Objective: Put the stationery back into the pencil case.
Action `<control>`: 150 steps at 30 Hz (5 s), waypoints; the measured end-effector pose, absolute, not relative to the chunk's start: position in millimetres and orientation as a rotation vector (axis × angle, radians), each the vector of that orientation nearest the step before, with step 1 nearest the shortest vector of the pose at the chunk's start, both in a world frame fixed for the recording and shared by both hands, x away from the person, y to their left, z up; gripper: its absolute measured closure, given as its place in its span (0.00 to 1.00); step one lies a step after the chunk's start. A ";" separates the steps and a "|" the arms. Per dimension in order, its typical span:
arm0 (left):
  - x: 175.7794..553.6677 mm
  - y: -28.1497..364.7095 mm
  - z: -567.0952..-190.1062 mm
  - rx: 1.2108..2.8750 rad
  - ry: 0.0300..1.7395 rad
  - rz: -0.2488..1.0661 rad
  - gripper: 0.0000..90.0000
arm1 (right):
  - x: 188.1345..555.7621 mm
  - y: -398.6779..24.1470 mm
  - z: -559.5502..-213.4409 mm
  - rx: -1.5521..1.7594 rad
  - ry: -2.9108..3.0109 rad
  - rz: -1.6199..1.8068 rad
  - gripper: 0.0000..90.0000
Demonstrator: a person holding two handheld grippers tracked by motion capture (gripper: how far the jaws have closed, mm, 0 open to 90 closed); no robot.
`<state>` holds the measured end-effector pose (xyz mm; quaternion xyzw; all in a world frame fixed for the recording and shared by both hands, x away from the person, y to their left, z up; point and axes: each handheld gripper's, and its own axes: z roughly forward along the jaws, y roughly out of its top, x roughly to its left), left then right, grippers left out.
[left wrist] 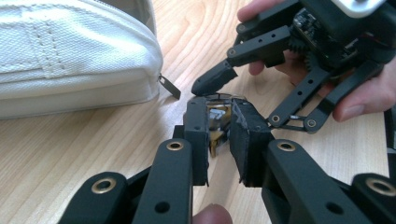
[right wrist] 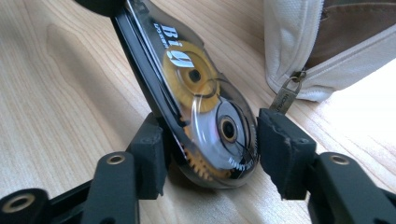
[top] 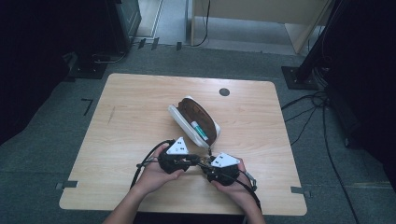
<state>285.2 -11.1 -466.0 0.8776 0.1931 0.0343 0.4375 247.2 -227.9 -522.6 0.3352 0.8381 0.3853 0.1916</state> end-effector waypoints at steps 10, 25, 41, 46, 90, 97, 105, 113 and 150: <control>288.5 -2.2 -464.8 2.106 0.533 0.091 0.72 | 242.4 -224.3 -522.7 0.839 2.365 1.076 0.75; 289.3 43.0 -470.9 2.006 0.726 0.200 0.37 | 241.5 -228.4 -521.3 0.896 2.368 1.169 0.82; 285.5 101.0 -494.6 1.984 0.932 0.269 0.11 | 235.8 -234.4 -496.8 0.943 2.315 1.248 0.82; 285.9 117.0 -499.9 1.983 0.985 0.324 0.11 | 236.2 -239.7 -483.2 0.956 2.273 1.270 0.82; 298.0 128.4 -519.8 2.151 1.138 0.466 0.02 | 294.2 -250.9 -418.4 1.195 2.133 1.346 0.82; 297.7 128.1 -519.7 2.156 1.128 0.458 0.02 | 310.0 -242.3 -419.7 1.221 2.162 1.305 0.82; 297.4 127.7 -519.8 2.160 1.115 0.457 0.02 | 327.9 -224.5 -434.3 1.252 2.221 1.206 0.82; 297.1 127.7 -519.6 2.170 1.102 0.447 0.02 | 336.5 -209.6 -451.3 1.280 2.268 1.103 0.82; 296.6 127.1 -519.7 2.174 1.088 0.442 0.02 | 343.2 -213.0 -462.2 1.367 2.331 0.987 0.76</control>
